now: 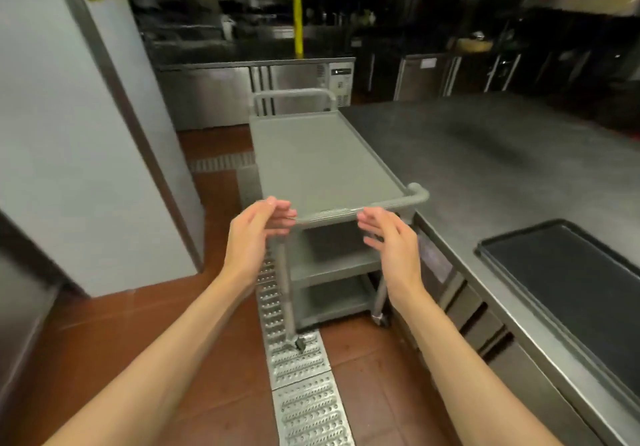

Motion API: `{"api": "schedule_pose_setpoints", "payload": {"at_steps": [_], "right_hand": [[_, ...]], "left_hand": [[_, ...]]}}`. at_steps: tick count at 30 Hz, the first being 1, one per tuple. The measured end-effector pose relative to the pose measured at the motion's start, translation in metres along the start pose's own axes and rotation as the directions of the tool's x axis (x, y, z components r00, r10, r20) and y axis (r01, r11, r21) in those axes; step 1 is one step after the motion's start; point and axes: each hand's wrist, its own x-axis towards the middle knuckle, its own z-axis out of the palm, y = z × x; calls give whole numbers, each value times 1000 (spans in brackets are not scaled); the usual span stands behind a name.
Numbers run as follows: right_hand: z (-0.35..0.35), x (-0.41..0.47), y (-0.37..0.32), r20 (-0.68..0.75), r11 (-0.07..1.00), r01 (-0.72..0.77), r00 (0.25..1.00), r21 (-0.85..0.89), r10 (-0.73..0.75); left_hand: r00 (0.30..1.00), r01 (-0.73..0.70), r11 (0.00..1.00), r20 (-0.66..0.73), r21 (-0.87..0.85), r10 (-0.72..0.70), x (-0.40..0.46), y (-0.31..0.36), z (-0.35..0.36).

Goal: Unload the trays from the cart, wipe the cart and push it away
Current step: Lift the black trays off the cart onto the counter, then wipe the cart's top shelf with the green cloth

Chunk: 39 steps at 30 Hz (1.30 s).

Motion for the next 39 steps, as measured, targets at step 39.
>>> {"api": "schedule_pose_setpoints", "payload": {"at_steps": [39], "right_hand": [[765, -782, -47, 964, 993, -120, -260, 20, -51]], "left_hand": [[-435, 99, 953, -848, 288, 301, -716, 189, -741]]}}
